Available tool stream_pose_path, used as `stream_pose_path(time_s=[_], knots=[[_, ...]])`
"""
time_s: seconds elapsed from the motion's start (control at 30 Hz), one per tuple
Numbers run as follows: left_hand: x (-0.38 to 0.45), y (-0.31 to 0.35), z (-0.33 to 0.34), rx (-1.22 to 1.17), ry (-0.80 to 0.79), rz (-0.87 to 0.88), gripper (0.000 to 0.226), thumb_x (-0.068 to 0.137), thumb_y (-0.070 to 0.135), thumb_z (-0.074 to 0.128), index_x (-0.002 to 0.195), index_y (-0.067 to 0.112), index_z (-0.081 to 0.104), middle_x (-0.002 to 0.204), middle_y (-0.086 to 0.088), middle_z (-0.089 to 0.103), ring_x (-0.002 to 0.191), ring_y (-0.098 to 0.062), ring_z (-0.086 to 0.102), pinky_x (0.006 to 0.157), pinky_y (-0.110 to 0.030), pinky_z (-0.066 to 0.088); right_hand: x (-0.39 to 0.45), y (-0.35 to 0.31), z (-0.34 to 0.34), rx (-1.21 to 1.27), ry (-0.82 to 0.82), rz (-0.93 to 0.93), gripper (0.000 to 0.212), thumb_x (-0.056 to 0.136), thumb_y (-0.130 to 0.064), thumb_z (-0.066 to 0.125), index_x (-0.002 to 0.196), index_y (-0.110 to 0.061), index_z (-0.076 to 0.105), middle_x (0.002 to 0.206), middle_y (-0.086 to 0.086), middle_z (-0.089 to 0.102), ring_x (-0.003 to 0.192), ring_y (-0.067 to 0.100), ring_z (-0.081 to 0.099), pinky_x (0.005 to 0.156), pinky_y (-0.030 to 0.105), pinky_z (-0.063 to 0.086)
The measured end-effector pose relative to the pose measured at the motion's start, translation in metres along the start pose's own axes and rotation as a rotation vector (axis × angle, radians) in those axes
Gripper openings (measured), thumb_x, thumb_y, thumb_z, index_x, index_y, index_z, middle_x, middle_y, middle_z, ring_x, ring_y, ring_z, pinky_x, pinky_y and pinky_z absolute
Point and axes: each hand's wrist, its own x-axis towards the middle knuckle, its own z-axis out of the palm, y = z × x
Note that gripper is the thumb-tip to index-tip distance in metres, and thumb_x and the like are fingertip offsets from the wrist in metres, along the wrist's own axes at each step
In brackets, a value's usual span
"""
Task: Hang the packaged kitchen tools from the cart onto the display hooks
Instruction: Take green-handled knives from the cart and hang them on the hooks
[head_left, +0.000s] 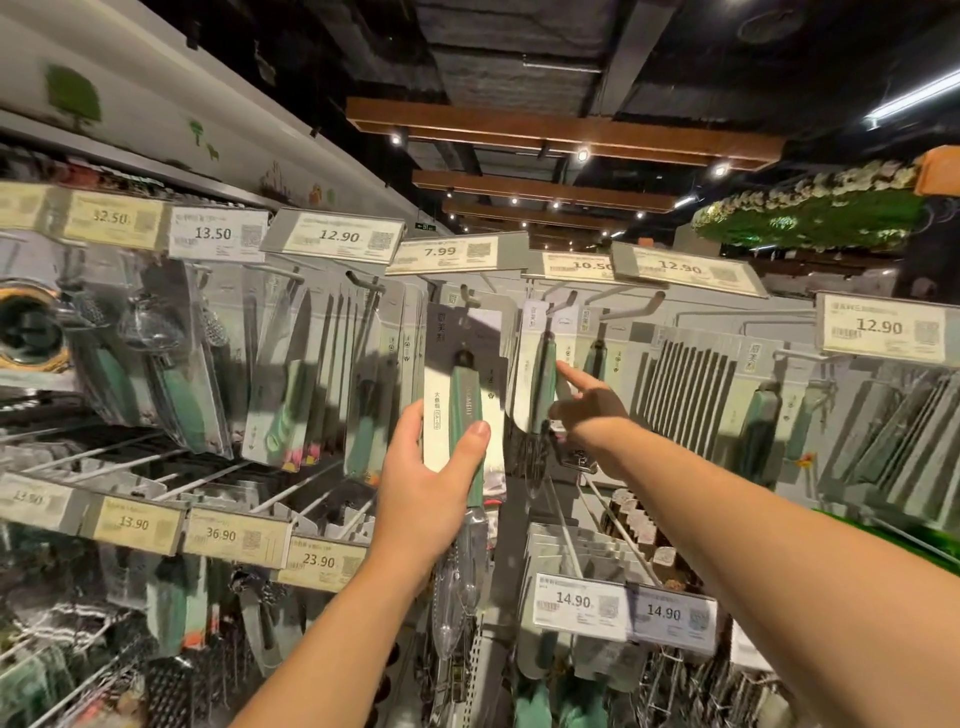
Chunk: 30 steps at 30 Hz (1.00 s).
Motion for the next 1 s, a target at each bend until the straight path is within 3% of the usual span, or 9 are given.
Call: stream_pose_path(time_s=[0.1,0.2,0.3,0.4,0.47,0.57,0.73,0.9,1.0], knots=[[0.004,-0.001,0.0,0.004,-0.004,0.002,0.021,0.097,0.038,0.07,0.115,0.04,0.06,0.102,0.028,0.071,0.094,0.007,0.067,0.081,-0.022,0.05,0.005,0.004,0.002,-0.034,0.0,-0.003,0.072,0.096,-0.002,0.063,0.156,-0.032,0.038,0.161,0.007,0.04,0.071,0.015,0.06,0.06,0.027,0.052],[0.006,-0.001,0.0,0.002,-0.005,0.005,0.019,0.096,0.037,0.071,0.112,0.04,0.06,0.102,0.026,0.071,0.092,0.006,0.068,0.08,-0.022,0.051,-0.006,0.006,0.004,-0.08,0.072,0.013,0.057,0.096,-0.011,0.064,0.147,-0.028,0.049,0.149,0.011,0.054,0.103,0.024,0.067,0.087,0.037,0.06],[0.004,-0.001,0.003,0.033,-0.003,0.019,0.024,0.095,0.035,0.073,0.115,0.039,0.06,0.099,0.018,0.073,0.092,0.008,0.067,0.072,-0.008,0.049,-0.041,-0.006,0.01,0.07,0.169,-0.066,0.018,0.099,-0.01,0.059,0.114,-0.02,0.063,0.109,0.007,0.07,0.069,0.01,0.062,0.054,0.016,0.052],[-0.002,0.002,0.01,0.078,0.016,0.014,0.027,0.095,0.033,0.075,0.116,0.038,0.057,0.098,0.017,0.071,0.089,0.008,0.066,0.066,-0.005,0.047,-0.083,-0.024,0.023,0.13,0.141,-0.211,0.009,0.098,-0.028,0.063,0.092,-0.02,0.061,0.08,0.005,0.065,0.065,0.014,0.059,0.057,0.027,0.053],[-0.006,0.006,0.016,0.096,0.021,0.011,0.027,0.095,0.029,0.074,0.108,0.044,0.055,0.093,0.021,0.068,0.088,0.01,0.066,0.063,-0.007,0.047,-0.099,-0.031,0.032,0.103,0.138,-0.326,0.019,0.089,-0.04,0.069,0.089,-0.024,0.059,0.081,0.004,0.064,0.069,0.01,0.056,0.065,0.031,0.052],[-0.017,0.015,0.023,0.109,-0.028,-0.021,0.037,0.1,0.024,0.07,0.102,0.048,0.042,0.089,0.039,0.043,0.075,0.033,0.049,0.062,-0.003,0.04,-0.11,-0.04,0.038,-0.06,0.13,-0.337,0.034,0.076,-0.043,0.077,0.093,-0.025,0.054,0.088,-0.004,0.057,0.08,0.008,0.051,0.069,0.024,0.043],[-0.025,0.017,0.023,0.188,-0.021,0.03,0.053,0.09,0.003,0.071,0.121,0.04,0.051,0.099,0.023,0.067,0.089,0.013,0.064,0.064,-0.006,0.045,-0.123,-0.045,0.025,-0.109,0.163,-0.328,0.034,0.074,-0.033,0.081,0.092,-0.024,0.053,0.1,-0.006,0.051,0.083,-0.001,0.047,0.067,0.01,0.035],[-0.036,0.025,0.021,0.153,-0.05,0.068,0.048,0.084,0.016,0.076,0.119,0.039,0.054,0.104,0.036,0.065,0.097,0.015,0.061,0.073,-0.006,0.045,-0.135,-0.037,0.012,-0.09,0.214,-0.315,0.031,0.075,-0.032,0.078,0.093,-0.026,0.053,0.098,-0.008,0.058,0.088,0.009,0.057,0.073,0.024,0.045],[-0.039,0.031,0.018,0.082,-0.01,0.045,0.04,0.077,0.031,0.068,0.114,0.042,0.058,0.115,0.029,0.064,0.11,0.013,0.058,0.088,-0.012,0.043,-0.143,-0.03,0.003,-0.08,0.266,-0.305,0.032,0.078,-0.031,0.077,0.096,-0.026,0.051,0.099,-0.009,0.057,0.093,0.008,0.054,0.076,0.023,0.04]])
